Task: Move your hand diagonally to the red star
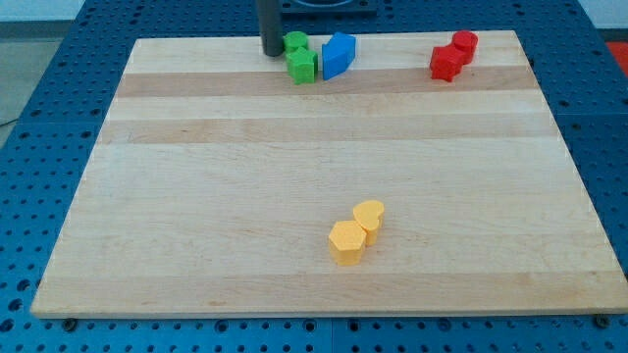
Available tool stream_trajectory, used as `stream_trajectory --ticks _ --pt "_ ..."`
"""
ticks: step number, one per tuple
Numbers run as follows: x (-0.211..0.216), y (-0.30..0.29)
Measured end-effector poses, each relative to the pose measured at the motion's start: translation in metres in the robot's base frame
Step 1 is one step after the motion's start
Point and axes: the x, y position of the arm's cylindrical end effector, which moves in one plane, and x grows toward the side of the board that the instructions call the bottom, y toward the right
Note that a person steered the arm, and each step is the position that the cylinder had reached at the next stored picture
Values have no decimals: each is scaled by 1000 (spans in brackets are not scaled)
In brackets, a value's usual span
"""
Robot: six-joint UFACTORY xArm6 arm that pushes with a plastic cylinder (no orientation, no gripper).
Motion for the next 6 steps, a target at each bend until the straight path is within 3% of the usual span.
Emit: stream_trajectory --ticks 1,3,4,5,6 --pt "0 15" --pt "5 -97" --pt "62 -104" --pt "136 -61" --pt "166 42"
